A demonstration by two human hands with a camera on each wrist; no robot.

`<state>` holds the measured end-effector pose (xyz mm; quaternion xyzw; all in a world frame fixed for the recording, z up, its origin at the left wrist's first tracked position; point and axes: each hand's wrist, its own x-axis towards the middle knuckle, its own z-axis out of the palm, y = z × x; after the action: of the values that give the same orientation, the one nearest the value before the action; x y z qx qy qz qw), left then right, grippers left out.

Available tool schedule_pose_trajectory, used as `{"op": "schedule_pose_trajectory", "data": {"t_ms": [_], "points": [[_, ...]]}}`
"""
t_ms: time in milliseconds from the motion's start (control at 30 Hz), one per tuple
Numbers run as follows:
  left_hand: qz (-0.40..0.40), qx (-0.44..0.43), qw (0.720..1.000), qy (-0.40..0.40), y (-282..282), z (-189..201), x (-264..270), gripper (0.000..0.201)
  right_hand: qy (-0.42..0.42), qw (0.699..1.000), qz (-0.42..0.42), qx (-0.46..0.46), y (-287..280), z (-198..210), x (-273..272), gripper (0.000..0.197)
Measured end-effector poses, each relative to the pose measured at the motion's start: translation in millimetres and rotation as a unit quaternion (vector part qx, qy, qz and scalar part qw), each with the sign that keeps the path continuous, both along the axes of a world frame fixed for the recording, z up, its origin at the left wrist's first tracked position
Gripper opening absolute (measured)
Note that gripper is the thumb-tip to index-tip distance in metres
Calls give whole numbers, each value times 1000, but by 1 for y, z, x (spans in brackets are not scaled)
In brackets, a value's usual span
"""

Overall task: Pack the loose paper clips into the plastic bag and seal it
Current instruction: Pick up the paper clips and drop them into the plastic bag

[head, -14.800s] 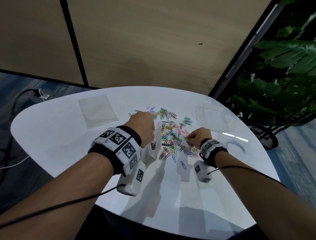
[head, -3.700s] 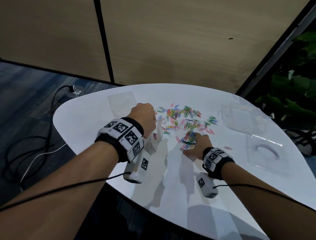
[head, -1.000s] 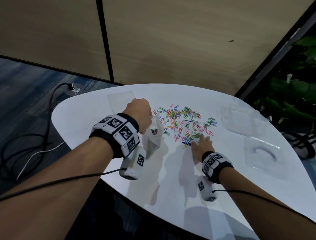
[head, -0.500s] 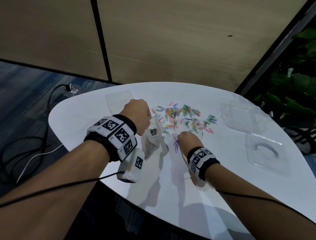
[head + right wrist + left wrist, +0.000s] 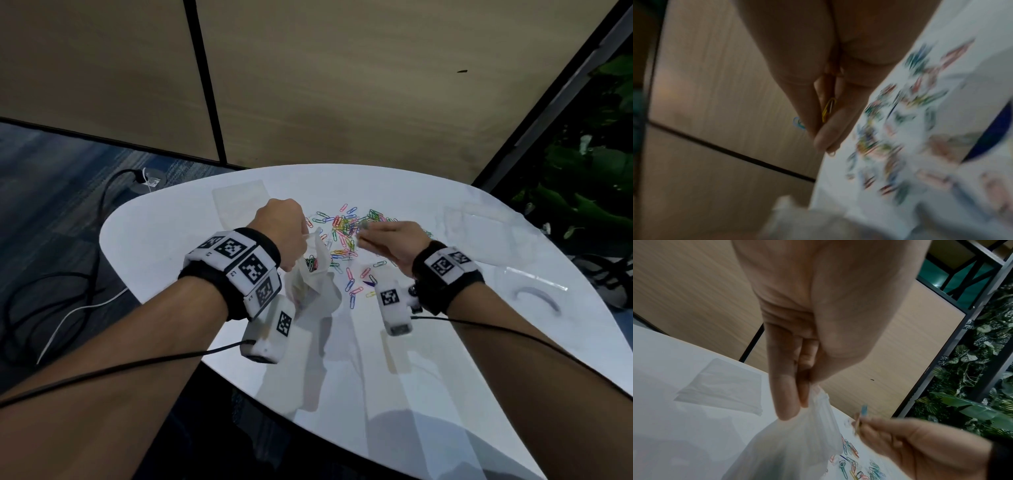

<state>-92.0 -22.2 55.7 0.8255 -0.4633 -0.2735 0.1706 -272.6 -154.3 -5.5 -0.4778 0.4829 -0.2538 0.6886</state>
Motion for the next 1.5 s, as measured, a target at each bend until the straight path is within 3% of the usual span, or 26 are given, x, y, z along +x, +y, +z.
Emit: {"op": "schedule_pose_trajectory", "data": {"t_ms": [67,133,200,267,333,367,400,433,533,600,633,667,733,767,800,967,1067,1167,1267,1333,1400,1467,1500], "points": [[-1,-5,1000,1,0,0,-1,23,-103,991,54,67,14,21,16,25],[0,-9,1000,-1,1,0,-2,23,-124,982,117,82,32,34,32,29],[0,-11,1000,-3,2,0,-1,22,-58,986,151,45,49,35,45,23],[0,-10,1000,0,3,1,-1,20,63,978,181,-88,64,30,54,18],[-3,-9,1000,-3,4,3,0,18,209,909,249,-259,73,26,61,23],[-5,-10,1000,-6,4,4,1,19,250,872,283,-311,76,27,63,30],[-6,-11,1000,-7,5,5,2,20,262,854,303,-331,78,28,64,36],[-6,-11,1000,-7,5,7,4,21,248,857,305,-332,78,32,64,39],[-1,-9,1000,-11,10,10,13,20,146,929,219,-260,69,46,51,28],[9,-6,1000,-4,15,10,21,21,187,936,162,-249,50,39,28,21],[12,-4,1000,-2,17,9,25,22,254,923,157,-244,37,28,12,32],[15,-2,1000,-2,20,8,29,23,345,895,172,-223,27,12,-6,54],[19,-1,1000,-1,28,8,36,24,505,813,230,-176,20,-21,-36,111],[22,-1,1000,1,31,8,40,25,542,786,246,-164,21,-38,-48,128],[23,-2,1000,2,35,8,43,25,552,778,250,-164,28,-48,-52,130],[23,-2,1000,-7,47,6,55,25,479,817,183,-263,55,-72,-11,57],[20,1,1000,0,49,8,58,24,440,854,124,-249,47,-83,29,53],[16,2,1000,4,51,10,61,25,442,842,107,-290,34,-85,62,45],[13,-1,1000,1,50,11,62,25,463,808,138,-337,23,-80,82,41],[10,0,1000,1,50,11,63,26,482,765,201,-377,19,-79,88,53],[8,1,1000,2,50,11,63,27,508,691,292,-423,15,-81,90,62],[6,-2,1000,2,49,11,62,26,520,607,364,-478,13,-84,90,57],[6,-4,1000,3,49,12,62,26,513,586,378,-501,13,-86,89,49]]}}
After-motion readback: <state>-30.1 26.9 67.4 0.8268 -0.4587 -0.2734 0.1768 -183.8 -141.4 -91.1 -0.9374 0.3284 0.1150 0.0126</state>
